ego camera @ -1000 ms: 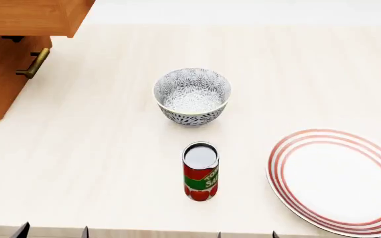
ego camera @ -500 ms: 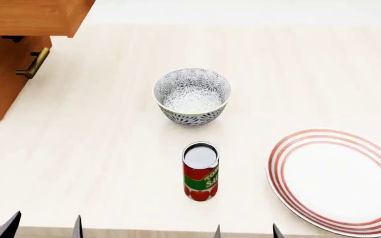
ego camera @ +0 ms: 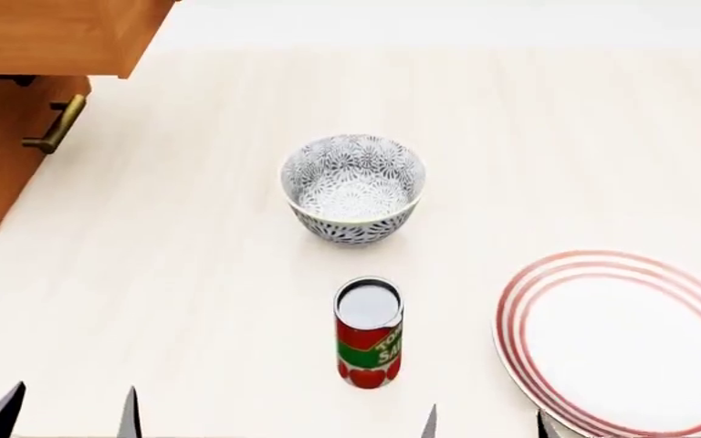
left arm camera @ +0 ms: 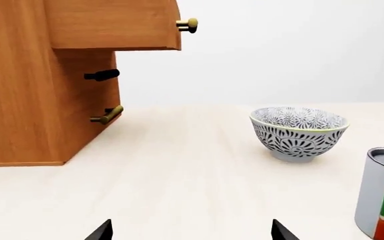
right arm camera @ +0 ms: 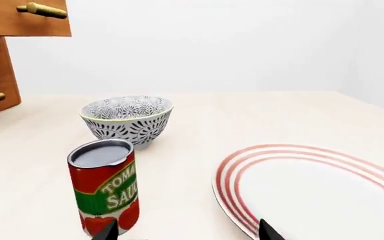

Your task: Put the bowl on the plate.

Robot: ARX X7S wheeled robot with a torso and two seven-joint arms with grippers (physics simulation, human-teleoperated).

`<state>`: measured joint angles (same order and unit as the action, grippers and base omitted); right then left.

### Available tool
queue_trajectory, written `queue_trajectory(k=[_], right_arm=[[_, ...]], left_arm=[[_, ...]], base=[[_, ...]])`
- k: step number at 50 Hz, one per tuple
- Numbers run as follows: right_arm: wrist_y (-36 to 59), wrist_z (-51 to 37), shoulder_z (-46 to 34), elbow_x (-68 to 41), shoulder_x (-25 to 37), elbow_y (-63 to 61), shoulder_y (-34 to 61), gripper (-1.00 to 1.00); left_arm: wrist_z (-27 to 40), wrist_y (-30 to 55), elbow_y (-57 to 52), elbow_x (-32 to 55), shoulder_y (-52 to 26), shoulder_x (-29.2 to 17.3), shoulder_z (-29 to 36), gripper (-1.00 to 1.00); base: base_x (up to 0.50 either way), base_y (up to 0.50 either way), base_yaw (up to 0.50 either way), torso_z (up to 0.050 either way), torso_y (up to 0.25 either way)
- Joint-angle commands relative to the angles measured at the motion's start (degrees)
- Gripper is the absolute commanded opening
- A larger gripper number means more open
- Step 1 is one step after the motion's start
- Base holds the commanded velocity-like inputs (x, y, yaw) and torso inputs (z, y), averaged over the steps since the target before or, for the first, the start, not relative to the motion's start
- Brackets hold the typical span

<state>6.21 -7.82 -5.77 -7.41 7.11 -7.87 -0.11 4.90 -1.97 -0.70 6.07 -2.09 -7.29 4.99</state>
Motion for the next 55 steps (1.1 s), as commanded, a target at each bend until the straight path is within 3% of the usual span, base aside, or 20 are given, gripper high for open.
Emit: queue_trajectory(k=[1,37,39,55], right_arm=[[27.2,-4.4,5.8,-7.3,6.0,-33.2,-5.0,1.0],[29.4,-5.4,1.3,-5.9,7.9,-32.5,-3.2,1.0],[42.3,-5.8,4.9,-10.2,10.4,-40.7,0.4,1.0],[41.4,-6.0,5.2,-10.8,10.2,-39.9,-1.0,1.0]], left_arm=[[0.7,-0.2,0.3,0.6,-0.3,-0.5,0.4,1.0],[2.3,-0.8,-0.2,1.1,0.1,-2.1,2.0,1.0],[2.4,-0.6,-0.4,1.1,0.0,-2.2,2.0,1.0],[3.3,-0.3,-1.4,1.7,0.7,-3.0,2.0,1.0]], base=[[0.21,0.0,0.0,0.0,0.0],[0.26,-0.01,0.0,0.0,0.0],[0.27,-0.02,0.0,0.0,0.0],[0.03,0.0,0.0,0.0,0.0]])
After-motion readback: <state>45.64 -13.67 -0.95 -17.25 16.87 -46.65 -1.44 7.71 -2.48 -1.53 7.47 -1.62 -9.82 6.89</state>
